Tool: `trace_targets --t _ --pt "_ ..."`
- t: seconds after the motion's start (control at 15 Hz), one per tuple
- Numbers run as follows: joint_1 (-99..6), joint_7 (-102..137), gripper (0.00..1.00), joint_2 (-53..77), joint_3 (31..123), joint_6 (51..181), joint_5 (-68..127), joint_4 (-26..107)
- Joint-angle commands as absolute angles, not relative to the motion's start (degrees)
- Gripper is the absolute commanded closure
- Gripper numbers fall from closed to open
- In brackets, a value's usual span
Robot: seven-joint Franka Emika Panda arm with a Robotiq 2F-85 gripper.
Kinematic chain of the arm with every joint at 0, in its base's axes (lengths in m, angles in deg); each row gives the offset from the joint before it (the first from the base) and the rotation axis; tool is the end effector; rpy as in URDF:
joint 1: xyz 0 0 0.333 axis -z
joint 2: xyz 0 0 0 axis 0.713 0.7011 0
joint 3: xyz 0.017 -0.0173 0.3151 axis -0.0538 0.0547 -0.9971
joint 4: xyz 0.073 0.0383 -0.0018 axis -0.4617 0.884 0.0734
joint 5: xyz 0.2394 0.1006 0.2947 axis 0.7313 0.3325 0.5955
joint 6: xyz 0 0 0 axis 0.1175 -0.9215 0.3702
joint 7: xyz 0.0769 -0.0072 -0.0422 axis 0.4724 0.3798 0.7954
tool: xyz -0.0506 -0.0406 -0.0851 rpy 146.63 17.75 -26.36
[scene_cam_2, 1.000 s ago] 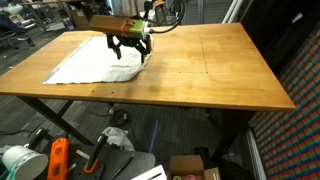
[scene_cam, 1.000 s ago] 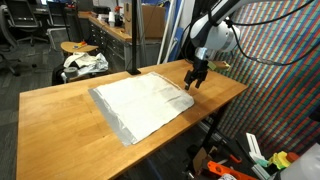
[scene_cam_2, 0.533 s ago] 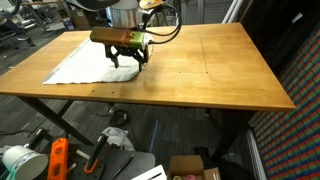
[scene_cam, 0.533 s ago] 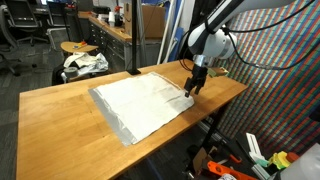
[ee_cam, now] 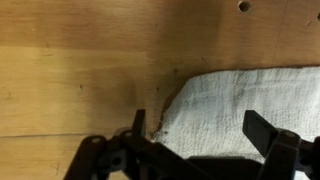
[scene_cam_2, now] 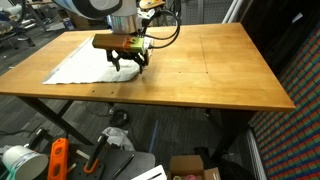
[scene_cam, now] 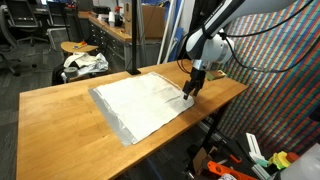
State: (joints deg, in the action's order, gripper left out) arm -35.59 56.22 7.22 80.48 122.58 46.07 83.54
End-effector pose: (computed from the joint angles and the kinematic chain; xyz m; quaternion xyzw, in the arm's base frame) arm 0.4759 -0.1499 0.2336 -0.9960 -0.0520 0.0182 0.0698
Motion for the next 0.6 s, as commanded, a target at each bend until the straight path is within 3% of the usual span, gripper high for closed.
trace_targets --t 0.0,0.07,0.13,0.53 --pt "-34.21 56.86 0.0 7.95 78.97 123.59 45.85 83.16" --pt "-34.14 56.85 0.0 8.15 78.84 123.43 45.95 83.05" --pt "-34.0 57.02 0.19 8.18 78.66 123.06 46.31 83.01" --pt "-33.58 57.24 0.64 8.45 78.2 122.88 46.66 82.69"
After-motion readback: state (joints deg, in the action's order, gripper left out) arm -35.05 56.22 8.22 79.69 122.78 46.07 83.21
